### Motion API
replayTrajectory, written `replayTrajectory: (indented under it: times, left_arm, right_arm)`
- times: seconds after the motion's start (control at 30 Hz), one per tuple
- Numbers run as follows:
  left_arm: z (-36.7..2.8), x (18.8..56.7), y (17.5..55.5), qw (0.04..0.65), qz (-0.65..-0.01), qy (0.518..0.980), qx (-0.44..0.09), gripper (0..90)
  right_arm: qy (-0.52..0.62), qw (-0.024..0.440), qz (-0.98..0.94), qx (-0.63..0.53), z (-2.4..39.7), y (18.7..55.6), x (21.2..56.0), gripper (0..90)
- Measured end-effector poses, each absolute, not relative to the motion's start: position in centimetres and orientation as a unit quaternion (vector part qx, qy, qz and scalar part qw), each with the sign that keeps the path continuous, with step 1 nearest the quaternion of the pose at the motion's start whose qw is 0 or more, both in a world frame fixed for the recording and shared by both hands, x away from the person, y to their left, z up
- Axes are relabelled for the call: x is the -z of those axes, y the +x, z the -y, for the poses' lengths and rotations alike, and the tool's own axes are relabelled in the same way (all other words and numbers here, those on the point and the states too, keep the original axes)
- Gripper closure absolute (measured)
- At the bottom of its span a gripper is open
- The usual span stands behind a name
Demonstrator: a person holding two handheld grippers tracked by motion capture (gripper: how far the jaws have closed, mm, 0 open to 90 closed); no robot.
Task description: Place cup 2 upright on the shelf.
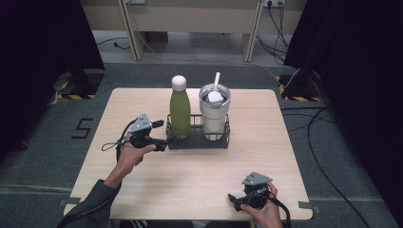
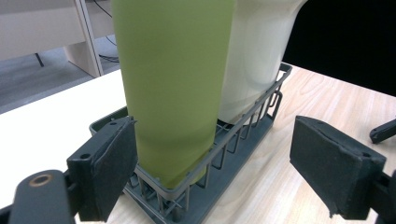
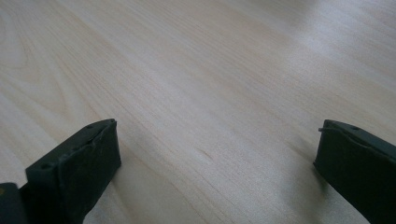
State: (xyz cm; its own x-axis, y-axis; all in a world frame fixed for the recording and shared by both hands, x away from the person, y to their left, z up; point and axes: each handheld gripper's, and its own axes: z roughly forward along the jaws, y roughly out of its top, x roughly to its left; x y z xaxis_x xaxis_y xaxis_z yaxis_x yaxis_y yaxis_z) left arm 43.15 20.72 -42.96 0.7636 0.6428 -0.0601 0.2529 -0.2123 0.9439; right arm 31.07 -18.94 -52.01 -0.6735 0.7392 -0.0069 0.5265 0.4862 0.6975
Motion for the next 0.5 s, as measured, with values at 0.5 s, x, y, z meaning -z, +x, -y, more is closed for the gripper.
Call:
replayTrajectory:
  times: [0.5]
  left_arm:
    - [-21.61,43.09,42.23,0.557,-0.298,0.755,-0.175,14.9]
  right_arm:
    - [0.373,0.155,-0.848,-0.343,18.94,31.07,52.02,0.5]
